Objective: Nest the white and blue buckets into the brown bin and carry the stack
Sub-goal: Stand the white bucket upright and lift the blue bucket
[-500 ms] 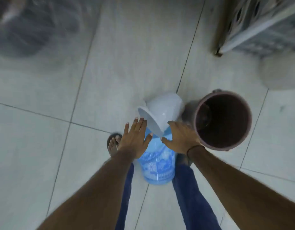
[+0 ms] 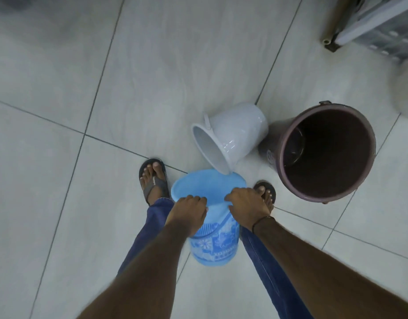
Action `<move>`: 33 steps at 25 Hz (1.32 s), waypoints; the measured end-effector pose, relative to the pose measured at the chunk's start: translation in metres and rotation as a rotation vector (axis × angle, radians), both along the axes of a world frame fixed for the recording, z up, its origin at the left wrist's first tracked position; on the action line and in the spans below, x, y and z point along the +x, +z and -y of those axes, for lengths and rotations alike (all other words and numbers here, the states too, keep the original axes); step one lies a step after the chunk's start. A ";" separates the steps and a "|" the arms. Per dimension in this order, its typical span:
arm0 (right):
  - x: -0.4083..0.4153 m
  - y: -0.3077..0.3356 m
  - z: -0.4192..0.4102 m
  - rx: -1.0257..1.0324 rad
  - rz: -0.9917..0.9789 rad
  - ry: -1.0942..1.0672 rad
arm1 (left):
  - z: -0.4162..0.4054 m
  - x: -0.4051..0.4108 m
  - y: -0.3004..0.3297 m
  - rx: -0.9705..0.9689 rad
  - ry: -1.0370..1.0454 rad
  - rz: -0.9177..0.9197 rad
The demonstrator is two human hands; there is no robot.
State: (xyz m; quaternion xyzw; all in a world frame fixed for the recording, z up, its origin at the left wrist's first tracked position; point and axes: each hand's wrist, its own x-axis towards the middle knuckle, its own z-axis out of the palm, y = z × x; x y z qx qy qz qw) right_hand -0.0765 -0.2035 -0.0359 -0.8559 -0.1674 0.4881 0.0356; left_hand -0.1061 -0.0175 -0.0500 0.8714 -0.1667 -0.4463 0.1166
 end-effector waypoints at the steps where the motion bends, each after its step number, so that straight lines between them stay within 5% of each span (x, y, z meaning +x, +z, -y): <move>1: -0.008 0.005 -0.001 0.014 -0.030 0.030 | 0.000 -0.014 0.009 0.017 0.017 -0.018; 6: -0.028 0.063 -0.021 0.118 -0.089 0.193 | -0.014 -0.066 0.082 0.041 0.140 0.023; 11: -0.021 0.104 -0.067 0.222 0.099 0.410 | -0.036 -0.092 0.138 0.131 0.153 0.158; 21: -0.009 0.044 -0.115 0.261 0.303 0.827 | -0.042 -0.114 0.048 0.224 0.343 0.120; 27: -0.005 0.057 -0.103 0.243 0.305 0.818 | -0.039 -0.112 0.061 0.298 0.543 0.156; 31: 0.039 0.073 -0.066 0.101 0.314 0.815 | 0.019 -0.075 0.095 -0.036 0.647 0.164; 33: 0.070 0.059 -0.050 0.021 0.345 0.881 | 0.062 -0.048 0.081 -0.200 0.979 0.016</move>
